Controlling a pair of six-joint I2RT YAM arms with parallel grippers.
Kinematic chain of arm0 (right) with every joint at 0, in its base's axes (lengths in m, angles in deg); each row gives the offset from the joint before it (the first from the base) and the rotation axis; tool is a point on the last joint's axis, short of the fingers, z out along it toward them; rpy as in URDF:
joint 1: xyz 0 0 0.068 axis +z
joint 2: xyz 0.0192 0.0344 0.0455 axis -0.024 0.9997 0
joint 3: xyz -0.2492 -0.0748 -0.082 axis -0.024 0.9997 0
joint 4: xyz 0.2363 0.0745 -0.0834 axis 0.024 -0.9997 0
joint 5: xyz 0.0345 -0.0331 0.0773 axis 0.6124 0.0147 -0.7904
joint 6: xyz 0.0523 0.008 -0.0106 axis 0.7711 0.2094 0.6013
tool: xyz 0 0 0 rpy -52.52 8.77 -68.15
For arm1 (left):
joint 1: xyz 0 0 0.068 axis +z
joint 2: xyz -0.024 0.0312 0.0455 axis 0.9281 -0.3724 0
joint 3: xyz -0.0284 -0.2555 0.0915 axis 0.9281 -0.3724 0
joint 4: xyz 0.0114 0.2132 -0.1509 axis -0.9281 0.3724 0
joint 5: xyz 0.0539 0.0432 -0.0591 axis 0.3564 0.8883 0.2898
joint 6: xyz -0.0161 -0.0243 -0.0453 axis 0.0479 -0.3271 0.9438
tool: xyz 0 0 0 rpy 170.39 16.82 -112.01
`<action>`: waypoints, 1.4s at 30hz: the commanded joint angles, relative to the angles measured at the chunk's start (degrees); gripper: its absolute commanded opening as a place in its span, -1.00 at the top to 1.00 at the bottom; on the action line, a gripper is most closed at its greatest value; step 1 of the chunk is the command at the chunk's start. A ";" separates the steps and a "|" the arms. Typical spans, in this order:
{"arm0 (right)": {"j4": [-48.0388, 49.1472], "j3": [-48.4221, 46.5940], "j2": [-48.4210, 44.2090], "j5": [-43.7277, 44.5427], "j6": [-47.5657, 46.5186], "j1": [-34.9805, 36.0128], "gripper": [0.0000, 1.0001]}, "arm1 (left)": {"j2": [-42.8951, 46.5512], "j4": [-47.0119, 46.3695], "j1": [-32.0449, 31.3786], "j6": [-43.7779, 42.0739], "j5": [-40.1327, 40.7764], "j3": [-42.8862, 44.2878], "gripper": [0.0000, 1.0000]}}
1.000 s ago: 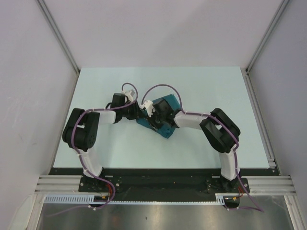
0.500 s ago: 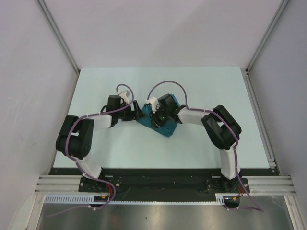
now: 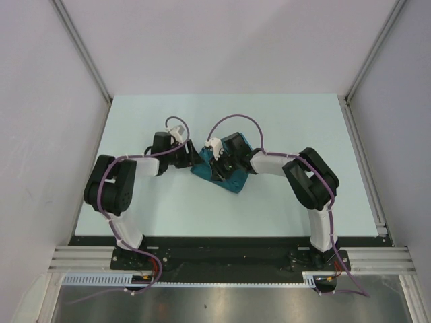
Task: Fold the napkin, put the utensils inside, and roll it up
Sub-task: Roll the napkin with the utensil
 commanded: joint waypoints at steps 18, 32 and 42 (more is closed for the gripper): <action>-8.24 4.00 -6.70 -0.72 5.28 -1.51 -0.21 | -2.33 0.99 0.41 -0.23 -3.67 -0.77 1.00; -8.77 8.75 -24.55 9.14 9.41 5.51 -0.38 | -2.33 2.04 0.41 -0.41 -2.88 0.02 1.00; -9.38 11.04 -20.16 12.29 11.88 7.19 -0.36 | -2.59 2.22 0.41 -0.41 -3.05 0.46 1.00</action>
